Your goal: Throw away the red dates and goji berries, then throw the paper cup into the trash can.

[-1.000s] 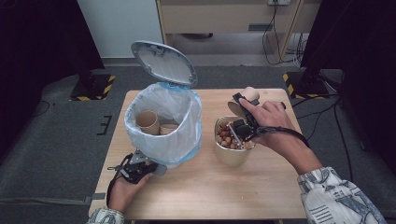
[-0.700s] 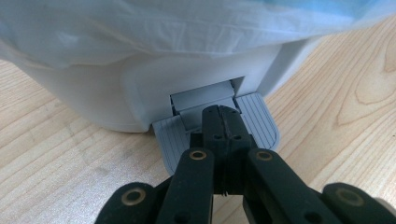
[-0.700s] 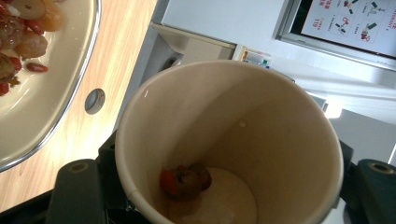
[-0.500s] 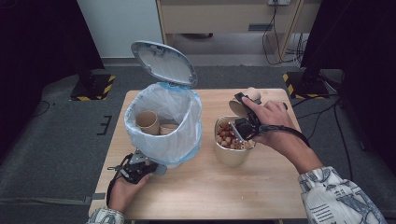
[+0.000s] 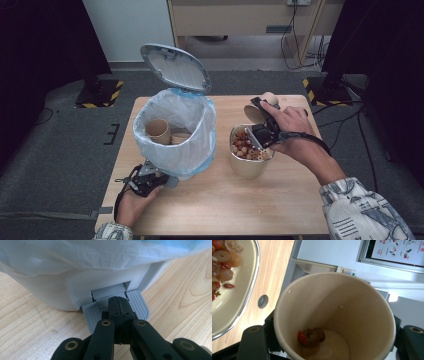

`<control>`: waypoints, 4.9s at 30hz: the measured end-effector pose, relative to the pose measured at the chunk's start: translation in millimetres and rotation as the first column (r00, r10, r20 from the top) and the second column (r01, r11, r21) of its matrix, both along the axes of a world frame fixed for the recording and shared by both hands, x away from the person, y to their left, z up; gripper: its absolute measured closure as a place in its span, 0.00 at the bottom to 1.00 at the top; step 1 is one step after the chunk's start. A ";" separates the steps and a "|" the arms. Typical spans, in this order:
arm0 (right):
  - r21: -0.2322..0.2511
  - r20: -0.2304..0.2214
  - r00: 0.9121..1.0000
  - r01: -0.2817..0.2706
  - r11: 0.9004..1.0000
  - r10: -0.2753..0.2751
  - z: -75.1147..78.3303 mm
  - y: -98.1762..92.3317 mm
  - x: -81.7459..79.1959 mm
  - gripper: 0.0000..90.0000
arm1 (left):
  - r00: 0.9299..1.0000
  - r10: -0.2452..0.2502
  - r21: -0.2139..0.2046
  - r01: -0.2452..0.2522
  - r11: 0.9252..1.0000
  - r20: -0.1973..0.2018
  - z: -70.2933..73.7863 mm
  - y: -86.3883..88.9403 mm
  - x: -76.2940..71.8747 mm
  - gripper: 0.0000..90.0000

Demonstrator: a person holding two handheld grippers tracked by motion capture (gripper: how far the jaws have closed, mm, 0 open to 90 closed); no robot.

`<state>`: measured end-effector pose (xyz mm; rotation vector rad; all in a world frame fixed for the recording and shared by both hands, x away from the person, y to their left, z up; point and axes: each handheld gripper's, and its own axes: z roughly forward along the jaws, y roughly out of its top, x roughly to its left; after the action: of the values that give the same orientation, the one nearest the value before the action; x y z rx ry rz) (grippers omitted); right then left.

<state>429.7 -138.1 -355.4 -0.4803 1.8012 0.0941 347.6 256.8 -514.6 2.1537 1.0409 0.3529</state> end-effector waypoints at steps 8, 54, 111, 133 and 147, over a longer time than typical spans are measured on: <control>-0.024 0.021 1.000 -0.006 1.000 0.006 1.3 3.3 -1.1 0.32 | 1.000 0.000 0.000 0.000 1.000 0.000 0.0 0.0 0.0 1.00; 0.516 -0.278 0.956 0.066 0.854 0.094 24.6 3.6 15.2 0.31 | 1.000 -0.001 -0.004 0.001 1.000 0.000 -0.1 0.3 0.1 1.00; 0.731 -0.478 0.838 0.214 0.648 0.263 39.3 21.0 19.8 0.30 | 1.000 -0.002 -0.006 0.002 1.000 -0.002 -0.2 0.7 0.3 1.00; 0.755 -0.513 0.799 0.248 0.607 0.312 45.9 32.7 18.7 0.30 | 1.000 -0.003 -0.007 0.003 1.000 -0.002 -0.2 0.7 0.4 1.00; 0.760 -0.538 0.776 0.279 0.587 0.329 50.1 36.0 20.0 0.30 | 1.000 -0.002 -0.007 0.002 1.000 -0.002 -0.2 0.8 0.4 1.00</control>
<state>449.7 -102.1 -305.3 0.2658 2.1432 1.2161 348.0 257.6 -514.8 2.1495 1.0395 0.3457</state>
